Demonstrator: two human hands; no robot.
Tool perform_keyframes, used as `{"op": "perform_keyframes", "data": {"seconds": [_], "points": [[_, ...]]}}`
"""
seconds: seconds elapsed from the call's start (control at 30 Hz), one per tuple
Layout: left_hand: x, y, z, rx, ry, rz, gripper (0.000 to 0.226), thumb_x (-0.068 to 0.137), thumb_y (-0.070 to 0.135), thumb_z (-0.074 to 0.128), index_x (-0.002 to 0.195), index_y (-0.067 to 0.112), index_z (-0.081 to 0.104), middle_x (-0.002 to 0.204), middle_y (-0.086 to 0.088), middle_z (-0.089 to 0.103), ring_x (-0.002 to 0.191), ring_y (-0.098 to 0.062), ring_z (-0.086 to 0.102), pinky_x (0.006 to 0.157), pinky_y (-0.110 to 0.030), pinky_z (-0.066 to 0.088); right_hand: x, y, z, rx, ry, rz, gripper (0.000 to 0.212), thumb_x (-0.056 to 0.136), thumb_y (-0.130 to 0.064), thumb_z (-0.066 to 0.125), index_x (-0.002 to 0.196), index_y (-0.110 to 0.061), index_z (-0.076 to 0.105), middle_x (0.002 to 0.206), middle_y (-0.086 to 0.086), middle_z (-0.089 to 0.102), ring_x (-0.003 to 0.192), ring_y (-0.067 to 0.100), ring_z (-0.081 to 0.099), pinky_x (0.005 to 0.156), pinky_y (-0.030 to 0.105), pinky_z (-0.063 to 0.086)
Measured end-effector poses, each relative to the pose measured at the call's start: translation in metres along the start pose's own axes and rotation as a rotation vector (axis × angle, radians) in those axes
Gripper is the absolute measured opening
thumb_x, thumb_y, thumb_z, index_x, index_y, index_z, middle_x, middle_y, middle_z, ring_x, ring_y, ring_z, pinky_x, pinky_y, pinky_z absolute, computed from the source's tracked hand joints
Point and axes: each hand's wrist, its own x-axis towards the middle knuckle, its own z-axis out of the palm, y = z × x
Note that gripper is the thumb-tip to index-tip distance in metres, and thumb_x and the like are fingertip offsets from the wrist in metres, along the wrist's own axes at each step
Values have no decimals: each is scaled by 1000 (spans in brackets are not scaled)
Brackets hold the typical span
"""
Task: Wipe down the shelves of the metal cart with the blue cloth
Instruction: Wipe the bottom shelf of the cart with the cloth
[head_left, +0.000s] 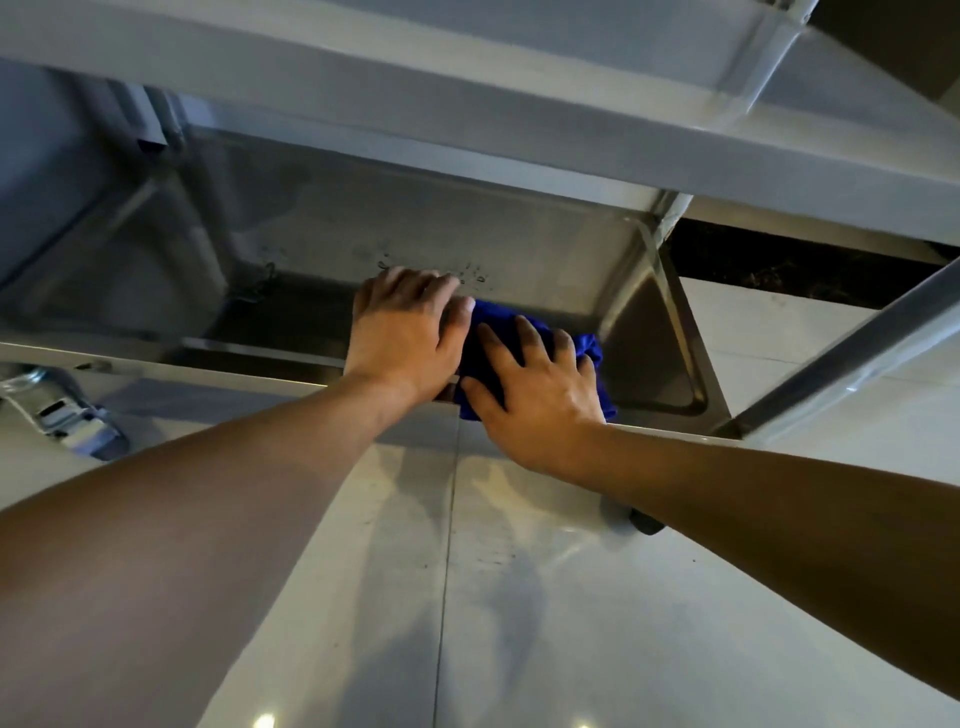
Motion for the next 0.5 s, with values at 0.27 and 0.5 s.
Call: {"op": "perform_keyframes", "data": {"seconds": [0.27,0.5], "points": [[0,-30,-2,-3,46,-153,61,99,57,20,137,21,52,133,-7,59,130,-29,46,109,-50,35,66,-18,1,-21,64,-84,67,89,-68,20,152,-45,17,158,6,26,134,39,29,101,59,33],[1,-32,4,-12,53,-165,57,100,56,21,132,23,54,134,-4,58,130,-27,45,109,-48,33,147,-3,3,-42,135,-37,62,96,-66,24,153,-40,22,152,7,35,130,38,35,98,58,38]]}}
